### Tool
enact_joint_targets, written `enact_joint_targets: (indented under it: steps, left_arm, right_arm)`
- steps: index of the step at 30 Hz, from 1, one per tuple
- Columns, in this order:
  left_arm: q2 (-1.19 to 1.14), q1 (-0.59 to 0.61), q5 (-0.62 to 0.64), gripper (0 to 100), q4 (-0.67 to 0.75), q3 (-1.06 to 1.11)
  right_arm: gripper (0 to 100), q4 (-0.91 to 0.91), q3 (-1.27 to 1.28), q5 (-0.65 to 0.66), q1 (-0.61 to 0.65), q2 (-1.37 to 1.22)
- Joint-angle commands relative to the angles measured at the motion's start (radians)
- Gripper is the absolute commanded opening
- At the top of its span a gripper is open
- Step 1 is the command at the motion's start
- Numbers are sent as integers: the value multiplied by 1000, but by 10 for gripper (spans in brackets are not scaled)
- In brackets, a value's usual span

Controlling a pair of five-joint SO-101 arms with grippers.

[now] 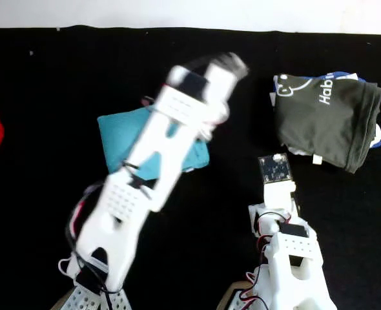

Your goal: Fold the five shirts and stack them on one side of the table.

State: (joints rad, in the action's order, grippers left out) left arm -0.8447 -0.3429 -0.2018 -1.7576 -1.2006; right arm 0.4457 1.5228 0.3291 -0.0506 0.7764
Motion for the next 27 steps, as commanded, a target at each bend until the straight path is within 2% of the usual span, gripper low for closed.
enact_joint_targets:
  steps: [1,7,12,20,25,27]
  left_arm:
    - [101,157,3,9,-11,-35]
    - [-41,380,-2,9,-8,-42]
    - [-186,493,-57,9,81,-42]
    - [-217,545,-55,9,109,-67]
    - [-154,538,-54,9,-8,-179]
    - [-113,542,-52,9,-12,-186]
  right_arm:
    - [5,-21,5,-11,-8,-1]
    - [5,-21,5,-11,-8,-1]
    - [5,-21,5,-11,-8,-1]
    - [5,-21,5,-11,-8,-1]
    - [5,-21,5,-11,-8,-1]
    - [5,-21,5,-11,-8,-1]
